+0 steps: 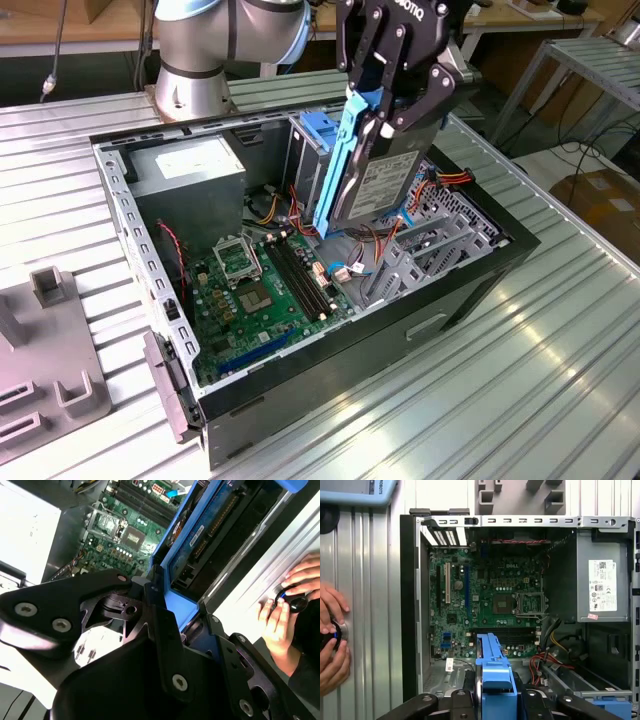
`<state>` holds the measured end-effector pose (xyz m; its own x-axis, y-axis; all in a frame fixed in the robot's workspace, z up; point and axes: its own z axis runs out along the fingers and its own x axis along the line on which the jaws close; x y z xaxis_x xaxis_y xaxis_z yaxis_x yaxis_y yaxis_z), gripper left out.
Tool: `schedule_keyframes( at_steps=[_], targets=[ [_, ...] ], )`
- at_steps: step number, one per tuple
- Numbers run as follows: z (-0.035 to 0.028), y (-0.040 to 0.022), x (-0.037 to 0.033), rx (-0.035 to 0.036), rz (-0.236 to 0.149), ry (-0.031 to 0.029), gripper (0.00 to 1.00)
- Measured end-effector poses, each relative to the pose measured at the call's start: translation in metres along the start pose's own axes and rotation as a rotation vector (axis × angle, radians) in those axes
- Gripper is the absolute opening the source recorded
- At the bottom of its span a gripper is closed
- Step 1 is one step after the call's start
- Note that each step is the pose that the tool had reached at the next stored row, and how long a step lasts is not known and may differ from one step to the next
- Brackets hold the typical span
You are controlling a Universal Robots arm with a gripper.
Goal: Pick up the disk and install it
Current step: 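Insert the disk into the insertion slot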
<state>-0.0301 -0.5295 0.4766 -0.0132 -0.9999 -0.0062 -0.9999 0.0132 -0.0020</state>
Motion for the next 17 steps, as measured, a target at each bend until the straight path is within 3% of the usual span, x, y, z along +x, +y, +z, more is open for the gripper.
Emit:
schedule_keyframes(
  at_steps=[8, 12, 15, 17],
  targets=[
    [0.0017, -0.0283, -0.0003, 0.0000, 0.000, 0.0002, 0.37],
    [0.0026, -0.0396, 0.0003, 0.0000, 0.001, 0.0001, 0.37],
    [0.0035, -0.0449, 0.0011, 0.0000, 0.003, 0.0001, 0.37],
    [0.0051, -0.0462, 0.0075, 0.0001, 0.005, 0.0003, 0.37]
  ],
)
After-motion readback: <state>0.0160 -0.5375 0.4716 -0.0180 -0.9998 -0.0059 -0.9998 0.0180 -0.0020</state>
